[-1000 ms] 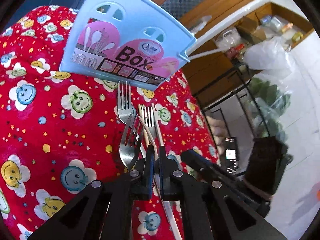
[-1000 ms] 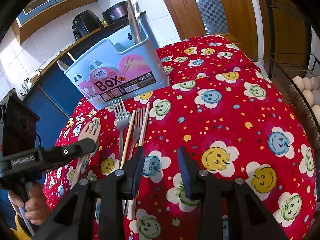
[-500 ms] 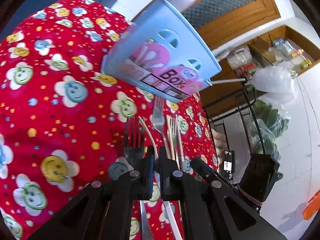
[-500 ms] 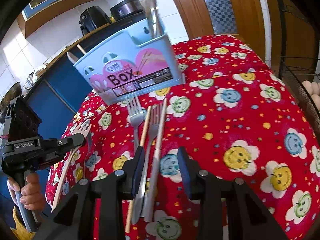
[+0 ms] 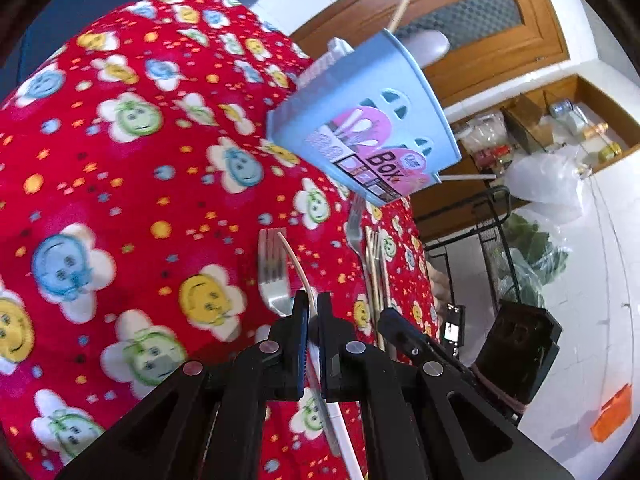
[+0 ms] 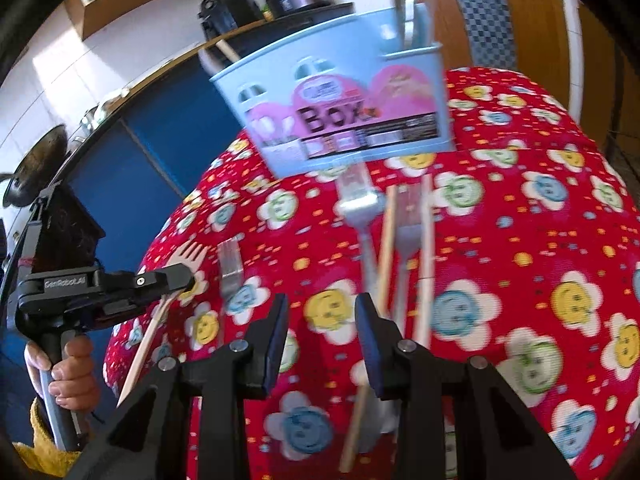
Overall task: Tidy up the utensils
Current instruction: 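Grasp a silver fork with the right tool while the left tool holds its fork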
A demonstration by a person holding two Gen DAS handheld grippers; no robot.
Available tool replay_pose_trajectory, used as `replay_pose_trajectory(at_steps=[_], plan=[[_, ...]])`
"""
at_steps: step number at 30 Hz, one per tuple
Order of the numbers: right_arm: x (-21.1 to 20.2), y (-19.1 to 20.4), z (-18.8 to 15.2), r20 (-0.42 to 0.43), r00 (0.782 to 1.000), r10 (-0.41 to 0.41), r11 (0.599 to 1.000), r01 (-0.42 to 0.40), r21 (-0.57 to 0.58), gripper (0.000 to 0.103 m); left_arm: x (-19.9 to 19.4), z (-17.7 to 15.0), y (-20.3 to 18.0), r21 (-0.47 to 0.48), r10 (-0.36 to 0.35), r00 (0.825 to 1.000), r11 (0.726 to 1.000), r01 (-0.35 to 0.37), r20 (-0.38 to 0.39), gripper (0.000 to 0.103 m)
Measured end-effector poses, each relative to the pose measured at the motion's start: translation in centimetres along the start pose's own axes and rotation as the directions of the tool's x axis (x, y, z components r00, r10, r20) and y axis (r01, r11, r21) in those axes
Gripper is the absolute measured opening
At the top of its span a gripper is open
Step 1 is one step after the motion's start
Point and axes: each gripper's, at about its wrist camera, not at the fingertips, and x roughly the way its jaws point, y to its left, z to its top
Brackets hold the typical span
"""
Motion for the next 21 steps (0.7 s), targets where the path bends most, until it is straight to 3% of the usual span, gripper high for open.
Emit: replay_pose_trajectory(at_steps=[6, 9, 16, 21], plan=[[1.2, 2.4, -0.1, -0.03, 0.999, 0.028, 0.999, -0.03, -0.042, 0.037, -1.5, -0.5, 0.4, 0.014, 0.031, 0.999, 0.999, -0.032, 0.037, 0.004], [1.9, 3.5, 0.2, -0.047, 0.998, 0.053, 0.997, -0.055, -0.062, 0.037, -2.4, -0.5, 0.6, 0.029, 0.079, 0.995, 0.996, -0.081, 0.065, 0.004], [4.4, 5.4, 1.8, -0.087, 0.989, 0.119, 0.988, -0.127, -0.091, 0.037, -3.9, -0.5, 0.7, 0.076, 0.186, 0.973, 0.977, -0.198, 0.138, 0.004], [6.4, 6.2, 2.4, -0.114, 0.987, 0.11, 0.986, -0.123, -0.116, 0.037, -4.6, -0.5, 0.8, 0.103, 0.247, 0.952, 0.958, -0.268, 0.18, 0.004]])
